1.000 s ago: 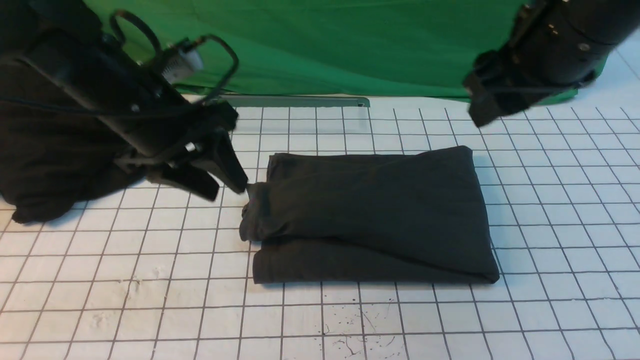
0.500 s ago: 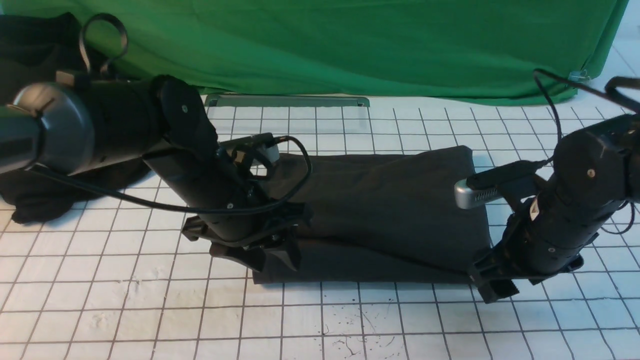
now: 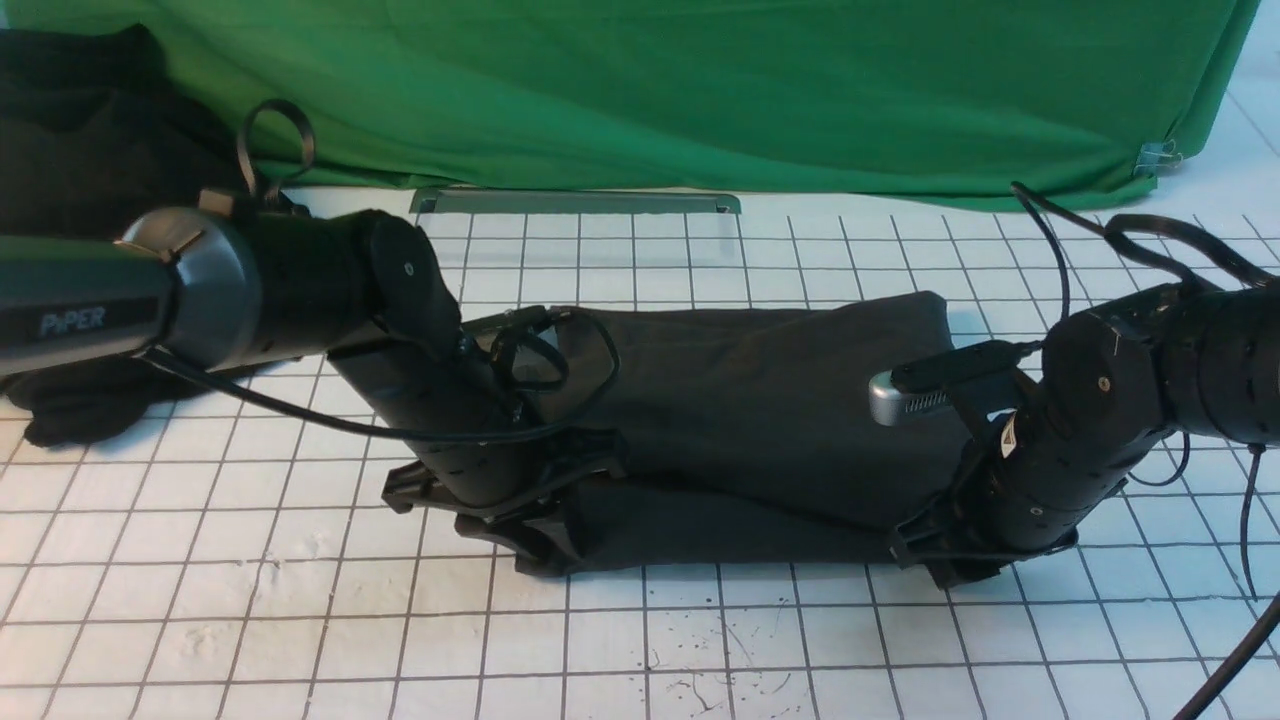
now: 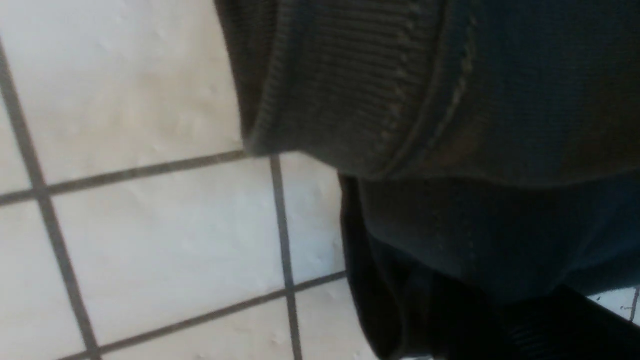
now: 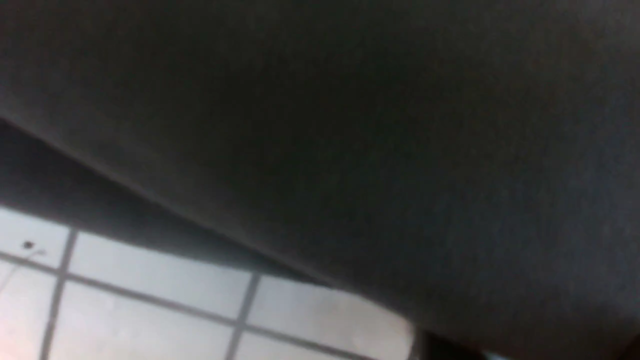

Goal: Fold a long-sleeved shirt over a white checkered tablecloth.

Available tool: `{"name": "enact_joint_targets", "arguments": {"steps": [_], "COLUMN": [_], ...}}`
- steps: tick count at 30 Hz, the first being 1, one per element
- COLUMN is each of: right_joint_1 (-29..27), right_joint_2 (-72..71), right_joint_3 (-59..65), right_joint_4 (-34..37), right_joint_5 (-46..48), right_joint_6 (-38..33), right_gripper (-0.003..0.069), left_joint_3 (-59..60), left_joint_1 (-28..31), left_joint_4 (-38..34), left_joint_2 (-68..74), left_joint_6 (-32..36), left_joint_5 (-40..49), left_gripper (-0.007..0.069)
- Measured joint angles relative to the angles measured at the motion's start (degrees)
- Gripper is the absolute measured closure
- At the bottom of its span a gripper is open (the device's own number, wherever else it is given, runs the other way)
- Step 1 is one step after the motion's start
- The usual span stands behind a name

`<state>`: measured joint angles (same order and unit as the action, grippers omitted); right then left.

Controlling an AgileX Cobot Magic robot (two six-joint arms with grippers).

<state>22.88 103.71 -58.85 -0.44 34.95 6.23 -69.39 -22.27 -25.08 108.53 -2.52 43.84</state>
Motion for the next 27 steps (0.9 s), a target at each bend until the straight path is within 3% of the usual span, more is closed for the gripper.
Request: {"name": "enact_joint_targets", "arguments": {"steps": [1, 2, 7, 11, 18, 21, 27], "right_joint_1": [-0.02, -0.02, -0.02, -0.02, -0.02, -0.02, -0.02], "right_joint_2": [-0.09, -0.28, -2.82, -9.35, -11.94, -11.88, -11.88], "right_joint_3": [0.0, 0.0, -0.06, 0.28, 6.1, 10.31, 13.19], "right_joint_4": [0.0, 0.0, 0.05, 0.76, 0.44, 0.44, 0.44], "right_joint_5": [0.05, 0.28, 5.25, 15.82, 13.98, 10.21, 8.13], "right_joint_6": [-0.12, -0.19, -1.39, -0.92, 0.36, 0.78, 1.69], "right_gripper": [0.0557, 0.0576, 0.0578, 0.0578, 0.0577, 0.054, 0.0377], "left_joint_3": [0.0, 0.0, 0.0, 0.0, 3.48, 6.43, 7.79], "left_joint_1": [0.0, 0.0, 0.0, -1.21, -6.13, -8.06, -8.41], "left_joint_4": [-0.59, -0.91, -2.2, -2.07, -0.31, -0.03, 0.59], "left_joint_2": [-0.14, -0.44, -3.61, -9.55, -10.47, -9.81, -8.19], "left_joint_6": [0.18, 0.4, 1.91, 1.93, 0.13, -0.06, -0.69], "left_joint_5": [0.01, 0.2, 3.57, 9.96, 9.31, 6.66, 4.9], "left_gripper": [0.0564, 0.0578, 0.0581, 0.0581, 0.0581, 0.0581, 0.0581]}}
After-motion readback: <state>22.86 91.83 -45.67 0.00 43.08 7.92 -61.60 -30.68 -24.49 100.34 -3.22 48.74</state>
